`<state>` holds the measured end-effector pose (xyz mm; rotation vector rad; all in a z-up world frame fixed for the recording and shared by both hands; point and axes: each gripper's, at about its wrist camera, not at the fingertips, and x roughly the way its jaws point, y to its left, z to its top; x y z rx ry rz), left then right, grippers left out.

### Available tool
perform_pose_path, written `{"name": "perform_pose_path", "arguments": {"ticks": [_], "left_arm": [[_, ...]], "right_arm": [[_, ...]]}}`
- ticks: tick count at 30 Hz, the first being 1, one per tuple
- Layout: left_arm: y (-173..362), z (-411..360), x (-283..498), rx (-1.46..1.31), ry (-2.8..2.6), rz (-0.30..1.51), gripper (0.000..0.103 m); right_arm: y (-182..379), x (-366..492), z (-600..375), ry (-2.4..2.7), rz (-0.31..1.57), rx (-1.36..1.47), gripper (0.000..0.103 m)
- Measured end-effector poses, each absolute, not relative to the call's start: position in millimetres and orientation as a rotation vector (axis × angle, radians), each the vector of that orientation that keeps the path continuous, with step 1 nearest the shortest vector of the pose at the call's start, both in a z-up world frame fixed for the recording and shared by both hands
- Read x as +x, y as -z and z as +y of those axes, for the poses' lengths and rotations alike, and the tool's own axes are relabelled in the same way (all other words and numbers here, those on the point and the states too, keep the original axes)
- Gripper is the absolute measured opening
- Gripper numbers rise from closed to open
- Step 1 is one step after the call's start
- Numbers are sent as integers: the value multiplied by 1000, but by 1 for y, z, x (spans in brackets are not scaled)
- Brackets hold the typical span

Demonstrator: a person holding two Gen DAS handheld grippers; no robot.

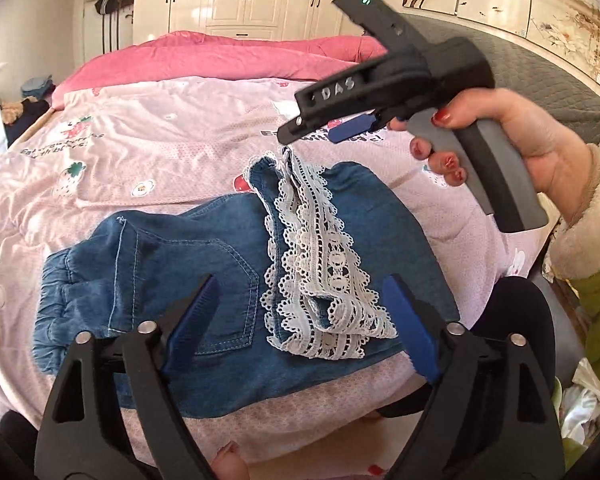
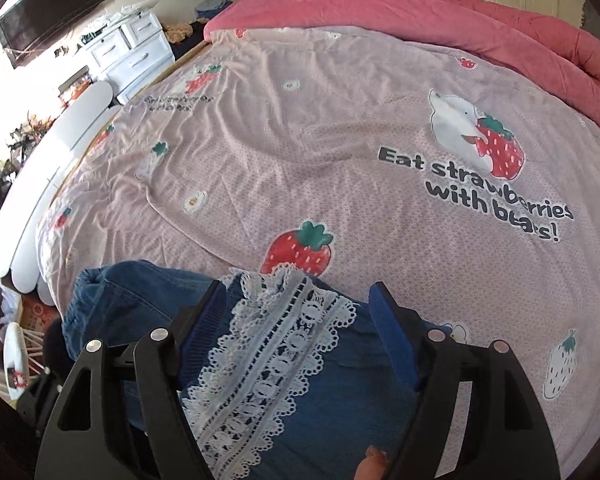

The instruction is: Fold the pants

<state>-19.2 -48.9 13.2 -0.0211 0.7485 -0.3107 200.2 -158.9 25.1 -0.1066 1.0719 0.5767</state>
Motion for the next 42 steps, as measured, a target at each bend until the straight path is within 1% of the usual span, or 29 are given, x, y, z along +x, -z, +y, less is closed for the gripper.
{"name": "perform_pose_path", "arguments": {"ticks": [2,3,4,5,6,7,8,11,14,15,16,17,20,22,25,26,27,28,29,31,33,34,35,37,42], "left_arm": [[-13,-52,-21,-20,329,752,80],[-12,-54,-23,-22,340,751,80],[-11,-56,-24,-26,353,748,80],[-10,-57,-25,-36,369,744,78],[-9,-60,-25,-40,381,747,74],[-8,-63,-24,-37,385,748,62],[-6,-65,-23,-35,386,751,53],[7,-70,-9,-62,389,811,53],[24,-70,0,-59,350,866,52],[28,-68,1,-73,354,881,50],[30,-67,2,-81,355,889,42],[31,-66,1,-77,354,889,33],[29,-64,-2,-92,384,893,22],[24,-65,-8,-88,406,883,20],[22,-68,-14,-84,432,894,18],[24,-67,-14,-93,436,906,18],[26,-67,-14,-86,434,916,18],[29,-67,-14,-80,430,926,18],[34,-67,-13,-80,426,946,18],[40,-67,-13,-83,424,965,19],[41,-67,-15,-79,425,959,20],[39,-66,-16,-85,427,954,21],[37,-66,-16,-80,428,948,21],[36,-65,-17,-78,430,943,24],[38,-68,-18,-68,427,950,24]], "right_arm": [[-14,202,-156,-584,1088,-124,72],[-9,203,-155,-590,1095,-126,69],[-5,204,-154,-603,1103,-123,63],[1,205,-151,-623,1118,-123,43],[4,205,-150,-633,1123,-123,29],[7,205,-148,-643,1124,-128,27],[9,204,-146,-652,1119,-141,23],[9,202,-145,-672,1101,-132,14],[0,197,-151,-698,1065,-110,10],[-4,195,-154,-709,1050,-103,6],[-9,192,-156,-731,1037,-92,4],[-15,189,-157,-752,1022,-85,4],[-27,182,-153,-783,987,-103,4],[-26,183,-147,-772,995,-133,4],[-20,189,-149,-735,1010,-138,9],[-18,192,-150,-736,1019,-122,22],[-15,193,-151,-715,1021,-130,48],[-13,193,-151,-703,1017,-131,56],[-10,193,-149,-710,1024,-133,57],[-2,191,-142,-717,1035,-152,52],[5,190,-134,-713,1045,-189,25],[8,189,-130,-720,1047,-201,16],[9,187,-127,-735,1047,-208,5],[9,183,-121,-743,1039,-226,5],[-13,173,-119,-795,971,-187,4]]}}
